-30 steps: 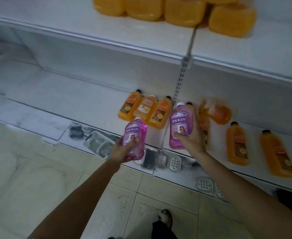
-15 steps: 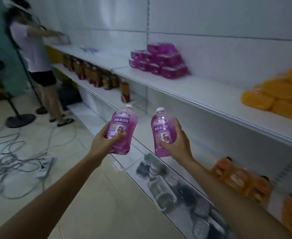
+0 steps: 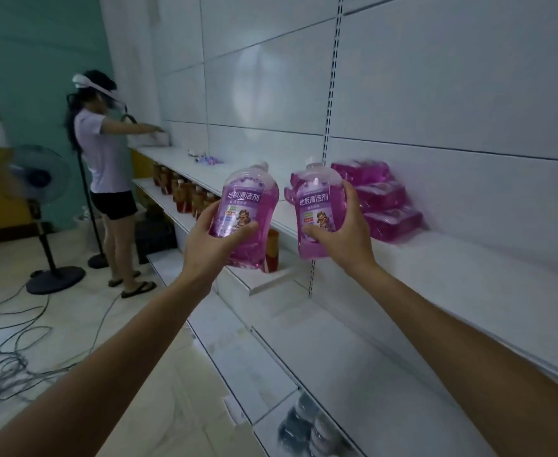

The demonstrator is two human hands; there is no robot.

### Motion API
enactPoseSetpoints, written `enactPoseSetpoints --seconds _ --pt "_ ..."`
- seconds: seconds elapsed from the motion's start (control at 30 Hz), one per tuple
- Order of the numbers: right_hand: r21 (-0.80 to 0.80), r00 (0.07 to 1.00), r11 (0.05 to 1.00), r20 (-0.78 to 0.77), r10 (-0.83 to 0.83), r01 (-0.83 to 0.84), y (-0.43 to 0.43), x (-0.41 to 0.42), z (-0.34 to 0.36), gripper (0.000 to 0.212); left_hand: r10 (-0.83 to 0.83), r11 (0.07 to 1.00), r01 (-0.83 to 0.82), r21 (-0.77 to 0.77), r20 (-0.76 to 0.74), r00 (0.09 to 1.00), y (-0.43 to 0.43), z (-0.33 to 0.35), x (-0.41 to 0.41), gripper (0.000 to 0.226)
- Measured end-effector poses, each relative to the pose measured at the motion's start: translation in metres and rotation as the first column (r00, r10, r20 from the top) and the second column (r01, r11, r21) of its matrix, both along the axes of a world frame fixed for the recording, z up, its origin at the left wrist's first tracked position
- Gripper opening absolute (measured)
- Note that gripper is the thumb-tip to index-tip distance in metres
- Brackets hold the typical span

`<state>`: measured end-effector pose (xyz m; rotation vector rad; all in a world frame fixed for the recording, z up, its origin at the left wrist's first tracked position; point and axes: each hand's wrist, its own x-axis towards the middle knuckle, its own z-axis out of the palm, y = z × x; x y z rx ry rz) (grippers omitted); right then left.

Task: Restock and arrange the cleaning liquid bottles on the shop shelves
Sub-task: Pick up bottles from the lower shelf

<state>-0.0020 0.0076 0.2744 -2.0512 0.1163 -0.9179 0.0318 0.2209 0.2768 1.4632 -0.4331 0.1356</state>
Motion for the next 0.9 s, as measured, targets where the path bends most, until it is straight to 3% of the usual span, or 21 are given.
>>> enactPoseSetpoints --seconds 0.13,0.27,0.4,0.53,0.77,0.9 --pt "-0.085 0.991 0.989 0.062 -0.116 0.121 -0.015 0.067 0.027 0.094 0.031 0.999 -0.035 0.042 0.078 0.996 -0.015 0.013 0.056 0.076" --pt "-0.048 0.986 0.989 0.103 -0.134 0.14 -0.021 0.122 0.051 0.088 0.006 1.0 -0.007 0.014 0.049 0.999 -0.026 0.016 0.11 0.089" --pt "-0.189 0.971 0.953 0.099 -0.22 0.235 -0.03 0.172 0.078 0.08 -0.006 1.0 0.007 -0.027 0.049 0.999 -0.043 0.021 0.168 0.092" --pt "-0.263 0.928 0.891 0.063 -0.367 0.37 -0.049 0.208 0.099 0.082 -0.04 0.999 0.042 -0.033 0.063 0.997 -0.07 0.024 0.234 0.082" --pt "-0.14 0.782 0.788 -0.107 -0.614 0.6 -0.07 0.252 0.118 0.071 -0.296 0.954 0.294 0.059 0.031 0.955 -0.104 0.029 0.331 0.079" --pt "-0.155 0.658 0.688 -0.205 -0.725 0.709 -0.072 0.265 0.115 0.069 -0.441 0.894 0.43 0.127 0.073 0.895 -0.109 0.03 0.363 0.074"
